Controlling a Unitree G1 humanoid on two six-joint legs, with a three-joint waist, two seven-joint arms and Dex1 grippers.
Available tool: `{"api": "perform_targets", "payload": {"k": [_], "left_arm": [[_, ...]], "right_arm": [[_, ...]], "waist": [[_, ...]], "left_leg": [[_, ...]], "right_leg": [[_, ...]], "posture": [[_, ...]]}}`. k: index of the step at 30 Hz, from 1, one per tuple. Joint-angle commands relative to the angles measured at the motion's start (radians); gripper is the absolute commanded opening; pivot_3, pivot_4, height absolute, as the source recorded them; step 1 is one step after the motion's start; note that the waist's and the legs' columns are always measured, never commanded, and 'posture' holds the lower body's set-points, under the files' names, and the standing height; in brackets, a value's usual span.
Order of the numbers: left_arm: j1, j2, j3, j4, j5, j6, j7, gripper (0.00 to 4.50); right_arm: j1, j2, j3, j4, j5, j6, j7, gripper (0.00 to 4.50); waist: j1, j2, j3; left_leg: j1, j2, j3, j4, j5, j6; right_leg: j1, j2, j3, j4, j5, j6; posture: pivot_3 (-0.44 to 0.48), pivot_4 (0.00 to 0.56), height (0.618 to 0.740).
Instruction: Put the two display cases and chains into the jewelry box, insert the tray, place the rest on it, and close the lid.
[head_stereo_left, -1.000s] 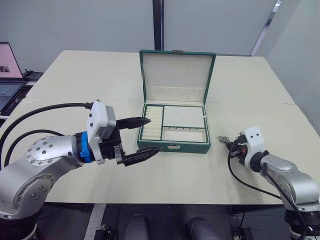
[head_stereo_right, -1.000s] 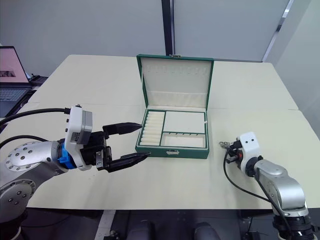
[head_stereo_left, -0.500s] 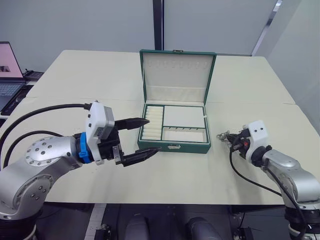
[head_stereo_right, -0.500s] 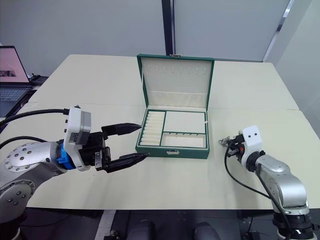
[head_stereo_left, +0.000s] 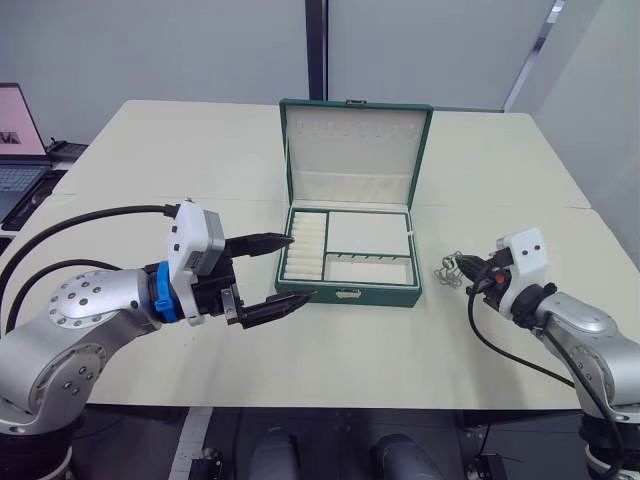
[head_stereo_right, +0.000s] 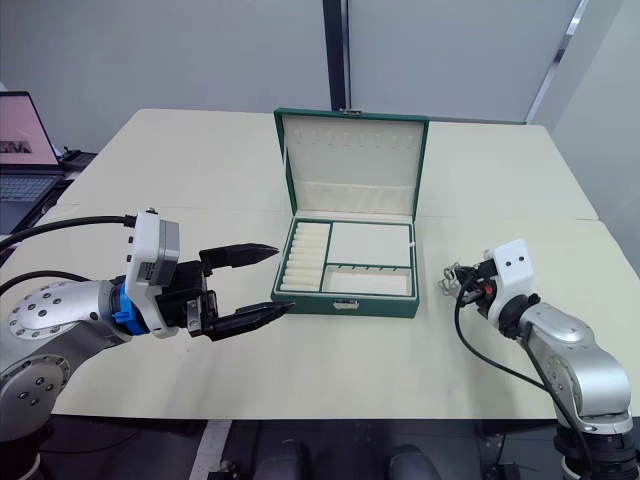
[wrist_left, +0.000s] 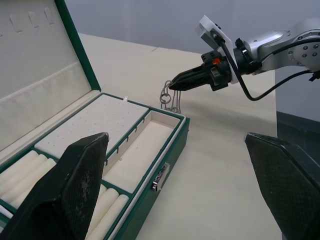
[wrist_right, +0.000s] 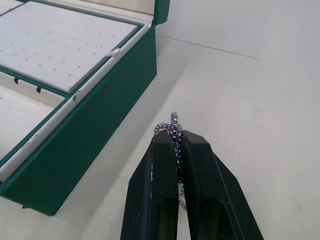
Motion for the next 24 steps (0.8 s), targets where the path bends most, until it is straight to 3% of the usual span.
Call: {"api": "perform_targets", "payload": {"k": [1,16,24], "left_arm": [[-0.015,-0.007,0.005,-0.013,-0.002,-0.021,-0.004,4.5],[-0.003,-0.007,0.013,-0.039,-0.014,-0.008,0.017,4.5],[-0.009,-0.008,0.006,-0.044,-0.018,-0.002,0.022,4.5]], "right_arm": [[-0.009,-0.018,0.039,0.034,-0.041,-0.035,0.004,0.02],[-0.008,-0.034,0.109,0.158,-0.133,-0.125,0.036,0.02],[-0.002,-0.042,0.087,0.136,-0.13,-0.122,0.049,2.21]], "waist": [[0.0,0.0,0.0],[0.0,0.0,0.0],[0.0,0.0,0.0]], "left_leg": [[0.0,0.0,0.0,0.0,0.0,0.0],[0.0,0.0,0.0,0.0,0.0,0.0],[0.0,0.0,0.0,0.0,0.0,0.0]], "right_leg": [[0.0,0.0,0.0,0.0,0.0,0.0],[0.0,0.0,0.0,0.0,0.0,0.0],[0.0,0.0,0.0,0.0,0.0,0.0]], "posture": [[0.0,0.15,0.74],[0.0,0.15,0.74],[0.0,0.15,0.74]]}}
